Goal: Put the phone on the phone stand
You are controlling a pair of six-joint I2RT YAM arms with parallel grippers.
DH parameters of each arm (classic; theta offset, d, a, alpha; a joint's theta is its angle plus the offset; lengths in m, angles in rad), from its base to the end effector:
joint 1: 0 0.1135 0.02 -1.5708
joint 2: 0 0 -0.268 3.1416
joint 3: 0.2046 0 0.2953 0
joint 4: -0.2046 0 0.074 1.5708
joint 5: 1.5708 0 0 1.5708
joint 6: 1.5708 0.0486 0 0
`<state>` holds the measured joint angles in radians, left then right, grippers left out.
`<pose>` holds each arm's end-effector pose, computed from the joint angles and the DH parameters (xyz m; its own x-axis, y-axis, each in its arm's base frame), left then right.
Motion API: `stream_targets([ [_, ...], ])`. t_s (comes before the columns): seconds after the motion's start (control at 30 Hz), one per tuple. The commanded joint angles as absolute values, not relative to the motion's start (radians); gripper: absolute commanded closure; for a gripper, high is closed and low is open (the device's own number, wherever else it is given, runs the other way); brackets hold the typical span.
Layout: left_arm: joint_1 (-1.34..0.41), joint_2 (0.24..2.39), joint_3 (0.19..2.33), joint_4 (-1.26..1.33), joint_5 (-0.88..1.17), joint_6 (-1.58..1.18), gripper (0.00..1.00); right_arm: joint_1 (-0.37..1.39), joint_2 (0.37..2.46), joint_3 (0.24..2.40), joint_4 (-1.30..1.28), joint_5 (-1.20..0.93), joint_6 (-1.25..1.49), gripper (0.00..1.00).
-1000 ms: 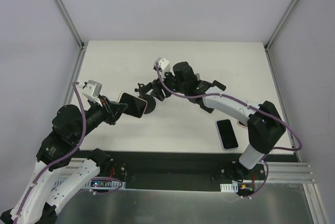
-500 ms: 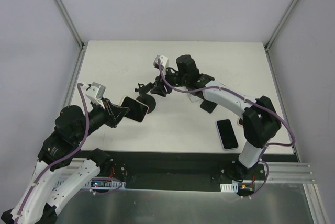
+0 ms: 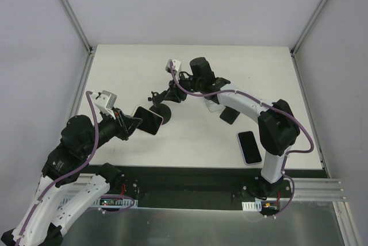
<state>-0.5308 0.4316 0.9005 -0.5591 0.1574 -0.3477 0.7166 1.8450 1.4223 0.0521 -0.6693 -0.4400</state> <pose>0.1073 -0.0718 0.3988 -0.2893 -0.2204 -0.9315 0.5702 0.7420 -0.3526 0.3462 0.3415 0.2670 0.1581 -0.3053 -0.9390 -0.9769 0.0901 -0.1937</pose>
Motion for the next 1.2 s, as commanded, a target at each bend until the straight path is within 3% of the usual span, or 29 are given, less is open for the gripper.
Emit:
stream_targets([
  [0.0,-0.538,0.437,0.934,-0.466,0.192,-0.328,1.0,0.715,1.85,1.48,0.072,-0.738,-0.468,0.67],
  [0.17,-0.538,0.483,0.939,-0.459,0.212,-0.299,1.0,0.715,1.861,1.5,0.072,-0.747,-0.453,0.8],
  [0.23,-0.537,0.538,0.948,-0.439,0.213,-0.27,1.0,0.715,1.862,1.514,0.055,-0.741,-0.453,0.97],
  [0.27,-0.538,0.566,0.971,-0.433,0.253,-0.25,1.0,0.716,1.861,1.514,0.052,-0.739,-0.448,1.0],
  [0.43,-0.538,0.782,1.06,-0.312,0.408,-0.065,1.0,0.716,1.841,1.503,0.031,-0.723,-0.457,1.0],
  [0.5,-0.537,0.846,1.107,-0.27,0.636,0.016,1.0,0.715,1.83,1.5,0.023,-0.733,-0.468,1.0],
  [0.63,-0.537,1.059,1.213,-0.256,0.858,0.211,1.0,0.713,1.836,1.511,-0.008,-0.775,-0.492,1.0],
  [0.9,-0.442,1.229,1.338,-0.377,0.968,0.393,1.0,0.681,1.832,1.505,-0.054,-0.9,-0.518,0.99],
  [1.17,-0.393,1.374,1.485,-0.6,0.944,0.486,1.0,0.673,1.836,1.511,-0.089,-0.917,-0.546,1.0],
])
